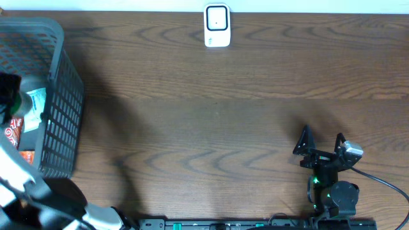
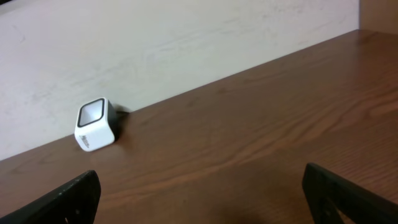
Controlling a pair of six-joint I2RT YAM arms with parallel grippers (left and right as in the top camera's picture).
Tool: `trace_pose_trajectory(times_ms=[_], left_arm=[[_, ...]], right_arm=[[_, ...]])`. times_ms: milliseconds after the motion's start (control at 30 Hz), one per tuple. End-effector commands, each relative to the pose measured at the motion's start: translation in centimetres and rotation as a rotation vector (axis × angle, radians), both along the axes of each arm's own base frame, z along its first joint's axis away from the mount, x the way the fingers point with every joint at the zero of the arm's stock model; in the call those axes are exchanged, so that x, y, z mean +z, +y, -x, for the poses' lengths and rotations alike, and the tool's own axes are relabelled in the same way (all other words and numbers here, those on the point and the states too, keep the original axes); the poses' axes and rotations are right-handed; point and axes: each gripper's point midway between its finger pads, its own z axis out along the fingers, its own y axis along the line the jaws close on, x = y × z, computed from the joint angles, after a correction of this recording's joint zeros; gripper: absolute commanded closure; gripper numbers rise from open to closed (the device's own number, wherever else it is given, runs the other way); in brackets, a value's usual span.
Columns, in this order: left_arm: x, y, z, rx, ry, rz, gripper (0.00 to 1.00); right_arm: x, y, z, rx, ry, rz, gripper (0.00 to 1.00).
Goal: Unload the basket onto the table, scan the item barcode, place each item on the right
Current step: 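Lift the jar out and carry it to the white scanner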
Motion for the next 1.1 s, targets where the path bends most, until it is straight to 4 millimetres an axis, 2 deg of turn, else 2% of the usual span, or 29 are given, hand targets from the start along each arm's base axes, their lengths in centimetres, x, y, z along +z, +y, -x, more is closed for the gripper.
trace_pose_trajectory(times_ms=[0, 100, 200, 267, 367, 533, 633, 800, 1067], left_arm=[[4.7, -3.8, -2.0, -0.112, -0.225, 0.055, 0.28], [8.0, -7.3, -3.1, -0.207, -0.37, 0.079, 0.28], [10.1, -11.3, -4.4, -0.323, -0.454, 0.101, 0.28], [10.5, -14.7, -5.5, -0.419, -0.466, 0.118, 0.28], [9.7, -20.2, -6.7, -0.565, -0.431, 0.142, 0.28], [6.0, -27.4, -7.6, -0.708, -0.27, 0.084, 0.28], [3.2, -30.1, -7.4, -0.685, -0.155, 0.067, 0.28], [-1.9, -32.9, -6.5, -0.469, 0.038, 0.067, 0.28], [-11.7, -37.3, -5.8, -0.072, 0.26, 0.136, 0.28]], right_arm=[[0.0, -0.1, 0.0, -0.01, -0.002, -0.006, 0.01], [0.0, -0.1, 0.0, -0.01, -0.002, -0.006, 0.01], [0.0, -0.1, 0.0, -0.01, -0.002, -0.006, 0.01], [0.0, -0.1, 0.0, -0.01, -0.002, -0.006, 0.01], [0.0, -0.1, 0.0, -0.01, -0.002, -0.006, 0.01], [0.0, -0.1, 0.0, -0.01, -0.002, -0.006, 0.01], [0.0, -0.1, 0.0, -0.01, -0.002, -0.006, 0.01], [0.0, -0.1, 0.0, -0.01, -0.002, -0.006, 0.01], [0.0, -0.1, 0.0, -0.01, -0.002, -0.006, 0.01]])
